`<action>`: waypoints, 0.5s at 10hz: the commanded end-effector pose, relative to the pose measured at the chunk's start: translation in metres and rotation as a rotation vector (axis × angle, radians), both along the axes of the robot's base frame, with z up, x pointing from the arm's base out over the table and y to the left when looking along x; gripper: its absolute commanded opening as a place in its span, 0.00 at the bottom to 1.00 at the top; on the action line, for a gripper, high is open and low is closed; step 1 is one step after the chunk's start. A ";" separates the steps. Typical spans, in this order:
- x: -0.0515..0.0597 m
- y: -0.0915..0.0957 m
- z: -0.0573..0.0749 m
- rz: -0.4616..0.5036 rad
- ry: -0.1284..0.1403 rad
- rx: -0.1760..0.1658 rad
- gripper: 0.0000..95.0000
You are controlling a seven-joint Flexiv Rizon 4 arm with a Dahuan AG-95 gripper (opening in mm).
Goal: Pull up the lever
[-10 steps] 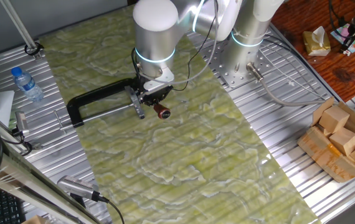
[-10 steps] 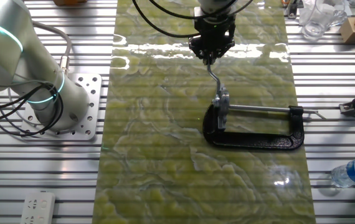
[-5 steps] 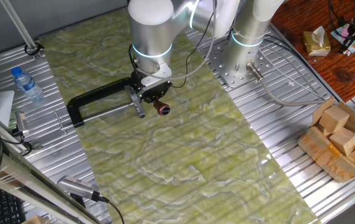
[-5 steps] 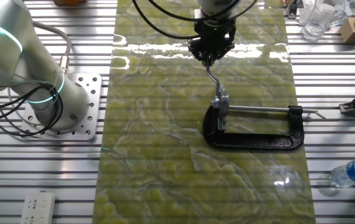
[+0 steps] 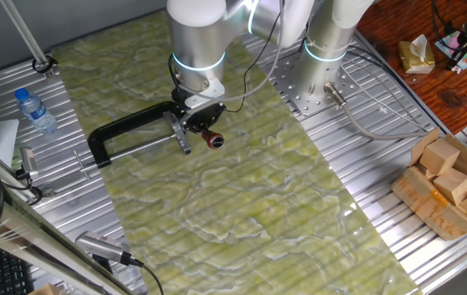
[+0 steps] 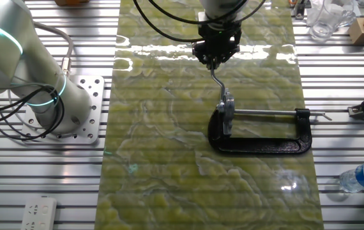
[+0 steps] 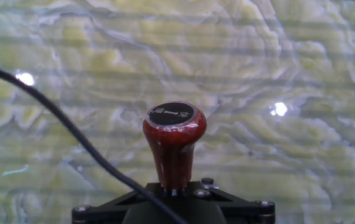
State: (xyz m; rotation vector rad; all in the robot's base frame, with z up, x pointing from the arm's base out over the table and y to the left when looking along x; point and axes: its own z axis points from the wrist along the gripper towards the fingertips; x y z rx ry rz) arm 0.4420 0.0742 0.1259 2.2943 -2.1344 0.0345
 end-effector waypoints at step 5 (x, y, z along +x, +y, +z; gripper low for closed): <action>0.000 -0.006 0.047 0.001 -0.008 0.025 0.00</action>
